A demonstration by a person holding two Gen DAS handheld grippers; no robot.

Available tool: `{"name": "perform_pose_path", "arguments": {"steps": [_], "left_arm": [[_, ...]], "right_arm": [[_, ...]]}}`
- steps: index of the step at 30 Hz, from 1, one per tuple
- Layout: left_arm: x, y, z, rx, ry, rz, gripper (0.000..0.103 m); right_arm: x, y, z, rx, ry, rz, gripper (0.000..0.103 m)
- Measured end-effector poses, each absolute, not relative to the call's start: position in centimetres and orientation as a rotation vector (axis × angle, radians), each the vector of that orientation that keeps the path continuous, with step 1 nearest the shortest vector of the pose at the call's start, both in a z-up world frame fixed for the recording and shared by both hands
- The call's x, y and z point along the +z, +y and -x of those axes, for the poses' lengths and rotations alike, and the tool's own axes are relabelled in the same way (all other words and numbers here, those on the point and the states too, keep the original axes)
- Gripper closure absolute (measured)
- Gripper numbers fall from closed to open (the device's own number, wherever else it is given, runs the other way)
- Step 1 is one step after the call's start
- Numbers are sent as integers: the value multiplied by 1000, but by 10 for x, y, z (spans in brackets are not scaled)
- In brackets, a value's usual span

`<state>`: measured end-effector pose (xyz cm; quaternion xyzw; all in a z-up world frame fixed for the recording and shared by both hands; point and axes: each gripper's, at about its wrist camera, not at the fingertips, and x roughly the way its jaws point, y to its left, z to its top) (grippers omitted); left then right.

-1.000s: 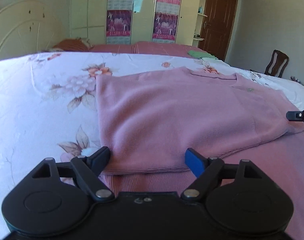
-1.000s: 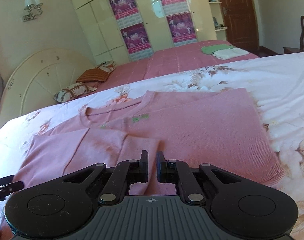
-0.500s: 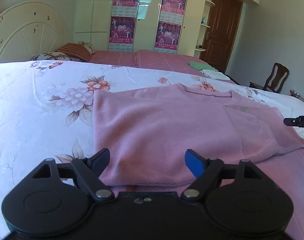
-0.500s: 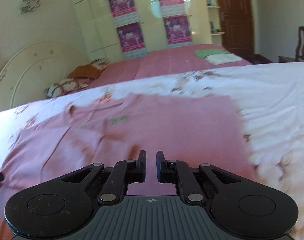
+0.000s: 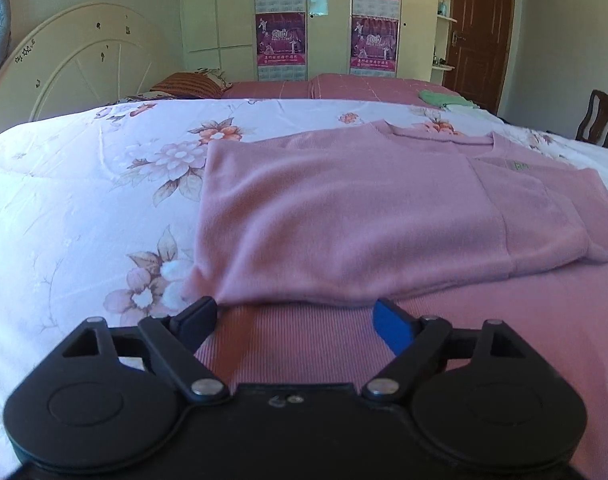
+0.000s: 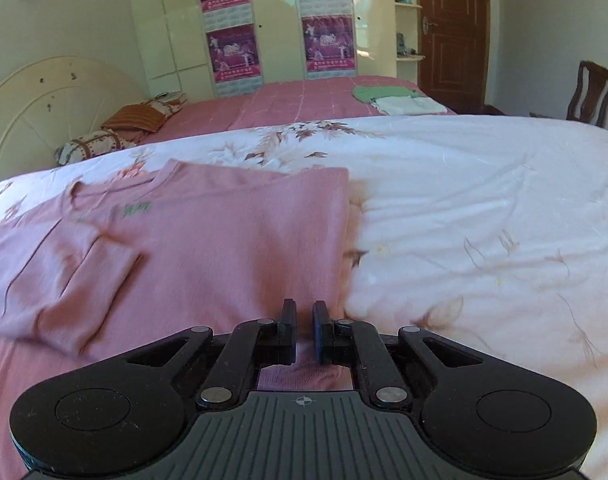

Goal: Fold small clothes
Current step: 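Grasp the sweatshirt hem with both grippers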

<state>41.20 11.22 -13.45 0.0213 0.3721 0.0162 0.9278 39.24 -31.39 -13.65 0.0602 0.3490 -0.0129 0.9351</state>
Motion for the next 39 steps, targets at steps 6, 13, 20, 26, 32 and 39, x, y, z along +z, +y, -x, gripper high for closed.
{"name": "perform_pose_path", "arguments": {"steps": [6,13,20,26,32,39], "left_arm": [[-121,97,-377,82,769,-143,17],[-108,82,-336,79,762,-119,17],[-99,99,-274,43,764,-69,17],[-110,158,-198,-52,867,195,33],[-122,220,-161,-221,894,590,33],[-134,217,-189,-378,914,667,15]], "right_arm": [[-113,-314,-372,22,645,-151,75],[-83,-314,-319,87,641,-187,53],[-86,-312,-232,37,728,-295,53],[-93,-316,-156,32,807,-517,53],[-116,-329,-105,29,864,-746,53],[-129,-324,-100,107,865,-868,54]]}}
